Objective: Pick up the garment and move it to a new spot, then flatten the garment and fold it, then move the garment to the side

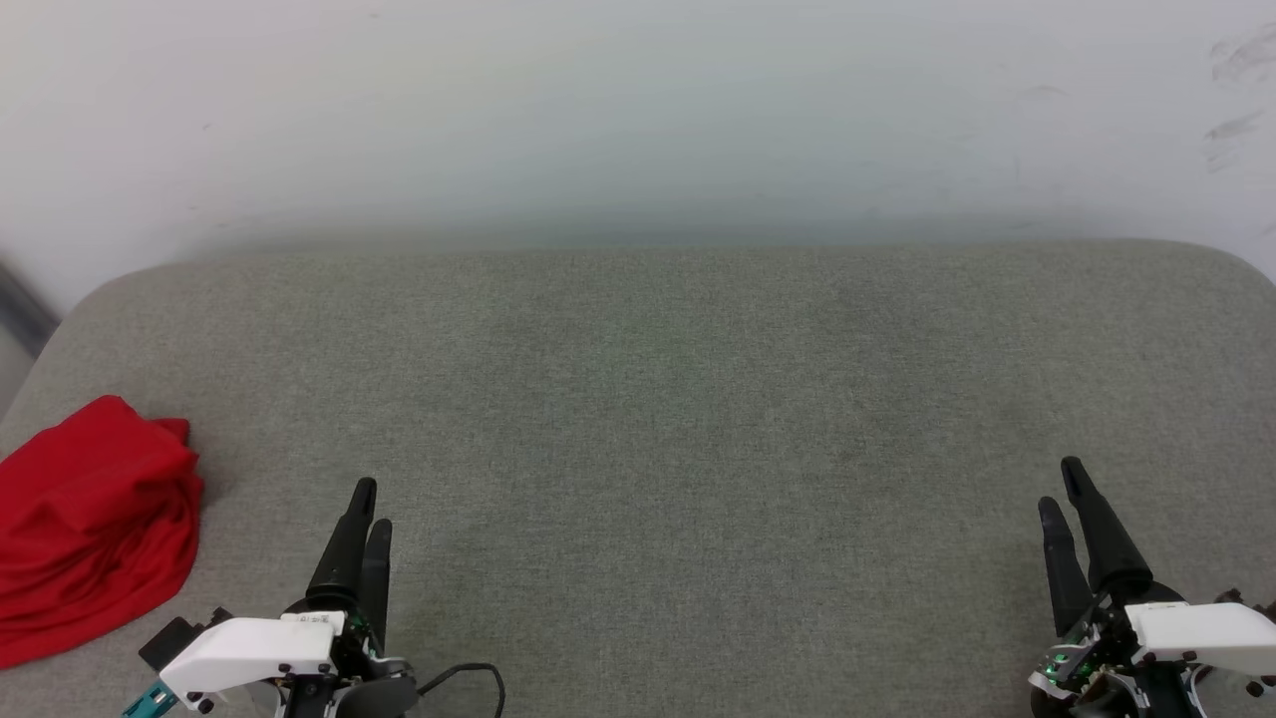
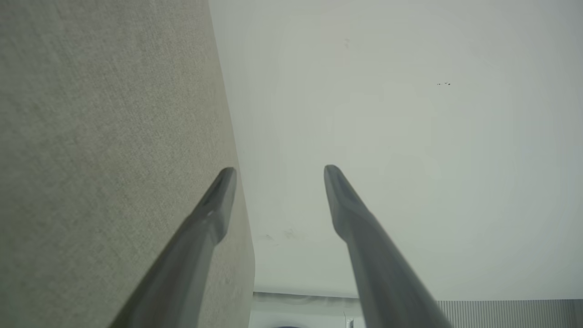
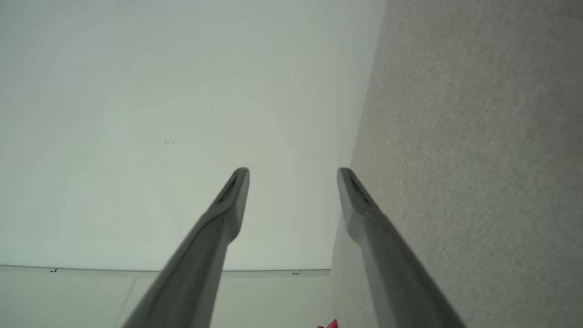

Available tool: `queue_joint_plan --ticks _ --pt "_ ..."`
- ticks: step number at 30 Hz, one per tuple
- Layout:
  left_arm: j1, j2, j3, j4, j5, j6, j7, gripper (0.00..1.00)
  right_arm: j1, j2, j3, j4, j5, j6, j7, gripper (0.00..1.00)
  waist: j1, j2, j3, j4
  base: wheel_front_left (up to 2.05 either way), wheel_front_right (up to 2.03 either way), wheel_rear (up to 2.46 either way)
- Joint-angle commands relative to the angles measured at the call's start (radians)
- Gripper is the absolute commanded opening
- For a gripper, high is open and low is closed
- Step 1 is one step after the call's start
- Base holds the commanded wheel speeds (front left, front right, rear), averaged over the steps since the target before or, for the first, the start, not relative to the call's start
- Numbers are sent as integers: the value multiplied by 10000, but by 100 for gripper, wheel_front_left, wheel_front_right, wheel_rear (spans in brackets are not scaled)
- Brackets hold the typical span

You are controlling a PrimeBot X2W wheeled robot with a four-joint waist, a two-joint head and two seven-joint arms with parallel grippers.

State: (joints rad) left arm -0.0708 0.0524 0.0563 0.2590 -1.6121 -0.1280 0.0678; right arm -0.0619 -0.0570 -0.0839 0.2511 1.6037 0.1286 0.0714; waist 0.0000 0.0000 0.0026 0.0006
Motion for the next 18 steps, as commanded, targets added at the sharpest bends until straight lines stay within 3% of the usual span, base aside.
queue_joint_plan --ticks 1,9,18 --pt "-256 47 -146 -251 114 -11 -120 100 -113 -30 75 -260 -184 6 -113 100 0 0 -1 5 0 0 0" --pt "-307 87 -511 -479 812 -13 -485 100 -29 -111 338 -446 -1186 9 -493 100 0 0 -4 22 0 0 0" --pt "-334 64 -636 -762 2323 -16 -853 100 42 -75 414 -845 -2882 11 -867 100 0 0 -5 61 0 0 0"
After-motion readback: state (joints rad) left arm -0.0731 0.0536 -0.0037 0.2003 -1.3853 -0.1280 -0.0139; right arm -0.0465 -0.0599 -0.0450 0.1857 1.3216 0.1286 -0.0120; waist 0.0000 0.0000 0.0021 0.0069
